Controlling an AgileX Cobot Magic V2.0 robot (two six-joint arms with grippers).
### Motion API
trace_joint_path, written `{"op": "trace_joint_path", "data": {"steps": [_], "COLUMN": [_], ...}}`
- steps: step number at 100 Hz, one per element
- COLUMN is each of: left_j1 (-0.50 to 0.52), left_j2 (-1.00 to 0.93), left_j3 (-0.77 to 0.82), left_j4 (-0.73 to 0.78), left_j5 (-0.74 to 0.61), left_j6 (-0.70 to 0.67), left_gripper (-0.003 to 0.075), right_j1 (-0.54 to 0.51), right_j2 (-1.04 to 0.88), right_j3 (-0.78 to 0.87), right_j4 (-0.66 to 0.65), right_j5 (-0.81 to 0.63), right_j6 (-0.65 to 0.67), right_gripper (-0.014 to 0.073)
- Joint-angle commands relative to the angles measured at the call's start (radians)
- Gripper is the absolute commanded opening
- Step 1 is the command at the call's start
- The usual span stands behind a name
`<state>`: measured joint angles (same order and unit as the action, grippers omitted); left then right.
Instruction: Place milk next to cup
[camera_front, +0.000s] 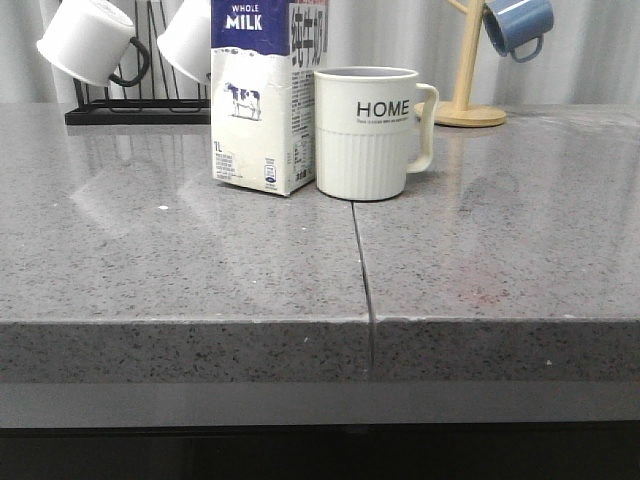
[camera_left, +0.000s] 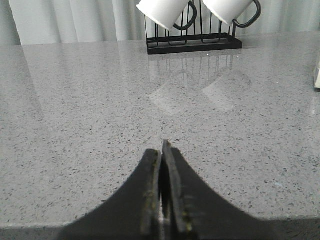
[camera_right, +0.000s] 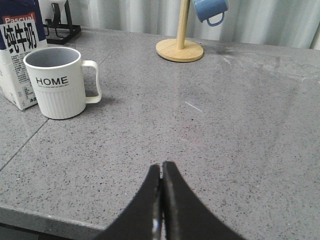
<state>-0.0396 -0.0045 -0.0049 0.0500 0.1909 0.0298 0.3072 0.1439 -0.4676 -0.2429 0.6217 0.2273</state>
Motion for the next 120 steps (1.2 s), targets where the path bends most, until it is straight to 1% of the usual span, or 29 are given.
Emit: {"op": "trace_joint_path", "data": {"steps": [1, 101, 107, 120], "left_j1": [0.004, 0.004, 0.004, 0.004], "left_j2": [-0.031, -0.031, -0.031, -0.031], "left_j3": [0.045, 0.045, 0.045, 0.045], "left_j4": [0.000, 0.000, 0.000, 0.000], "left_j5": [-0.074, -0.074, -0.074, -0.074], "left_j6": [0.002, 0.002, 0.002, 0.002], "left_gripper": [-0.0021, -0.0021, -0.0020, -0.0020], "right_j1": [-0.007, -0.007, -0.007, -0.039], "right_j2": [0.014, 0.014, 0.014, 0.016], "right_j3": [-0.025, -0.023, -0.022, -0.020], "right_j4": [-0.014, -0.014, -0.029, -0.019], "right_j5": [-0.073, -0.077, -0.087, -0.121], "right_j6": [0.001, 0.001, 0.001, -0.002], "right_gripper": [-0.0059, -0.0059, -0.0059, -0.0059]}}
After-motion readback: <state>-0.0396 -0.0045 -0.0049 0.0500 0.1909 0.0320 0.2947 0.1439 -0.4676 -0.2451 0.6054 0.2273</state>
